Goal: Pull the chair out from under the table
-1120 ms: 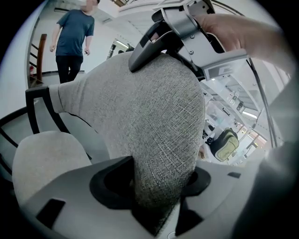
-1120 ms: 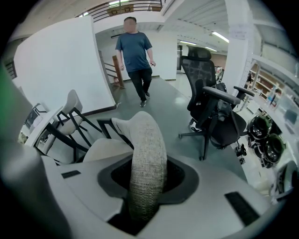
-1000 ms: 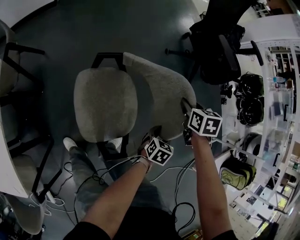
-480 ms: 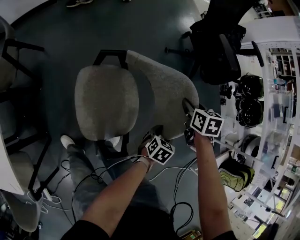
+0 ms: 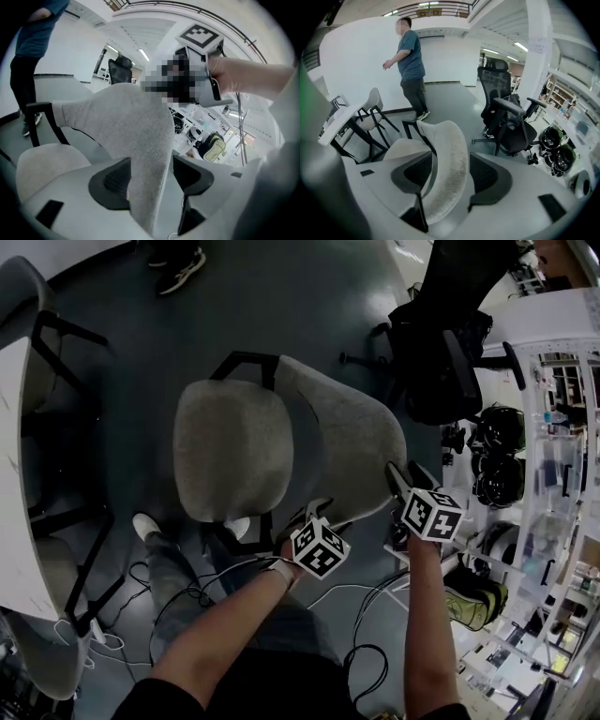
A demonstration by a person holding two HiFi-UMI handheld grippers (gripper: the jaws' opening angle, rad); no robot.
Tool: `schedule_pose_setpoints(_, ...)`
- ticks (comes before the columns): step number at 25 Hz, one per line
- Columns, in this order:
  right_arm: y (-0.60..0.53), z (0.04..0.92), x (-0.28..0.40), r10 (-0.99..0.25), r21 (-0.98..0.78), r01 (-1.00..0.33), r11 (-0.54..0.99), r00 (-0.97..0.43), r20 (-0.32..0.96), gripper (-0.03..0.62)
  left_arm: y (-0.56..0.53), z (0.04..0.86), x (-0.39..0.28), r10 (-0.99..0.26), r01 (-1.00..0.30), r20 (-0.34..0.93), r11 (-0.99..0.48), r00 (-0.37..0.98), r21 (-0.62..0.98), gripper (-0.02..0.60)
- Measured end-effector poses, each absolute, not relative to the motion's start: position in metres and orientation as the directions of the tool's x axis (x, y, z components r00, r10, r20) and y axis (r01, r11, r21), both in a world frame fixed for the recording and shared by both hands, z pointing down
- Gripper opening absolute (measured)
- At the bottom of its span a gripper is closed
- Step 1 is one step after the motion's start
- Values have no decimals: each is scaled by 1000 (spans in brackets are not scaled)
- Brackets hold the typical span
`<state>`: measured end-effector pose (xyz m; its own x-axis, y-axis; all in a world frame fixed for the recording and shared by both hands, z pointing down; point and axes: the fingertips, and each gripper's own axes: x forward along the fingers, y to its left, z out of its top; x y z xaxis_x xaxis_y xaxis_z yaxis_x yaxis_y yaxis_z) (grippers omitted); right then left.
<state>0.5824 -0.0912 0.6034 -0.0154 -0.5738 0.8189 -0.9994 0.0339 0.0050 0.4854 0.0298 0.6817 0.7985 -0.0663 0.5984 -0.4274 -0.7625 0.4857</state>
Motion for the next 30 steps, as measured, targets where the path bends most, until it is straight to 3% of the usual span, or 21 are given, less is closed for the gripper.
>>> schedule_pose_setpoints(6, -88, 548, 528, -678, -13, -998, 58, -49, 734, 239, 9, 631, 418, -164, -454, 546, -767, 822, 454, 279)
schedule_pose_setpoints(13, -117, 493, 374, -761, -116, -963, 244, -265, 592, 239, -37, 558, 271, -376, -564, 489, -760, 787, 322, 271)
schedule_pose_setpoints(19, -120, 450, 215, -736, -164, -893, 419, -440, 515, 227, -72, 476, 110, -590, -696, 380, -663, 712, 275, 193)
schedule_pose_setpoints(27, -102, 382, -17, -656, -173, -730, 661, -675, 338, 117, -61, 383, -108, -837, -870, 243, -458, 491, 180, 23)
schedule_pose_setpoints(30, -98, 350, -86, -615, -171, -661, 730, -745, 258, 74, -52, 351, -172, -894, -916, 206, -374, 397, 142, 6)
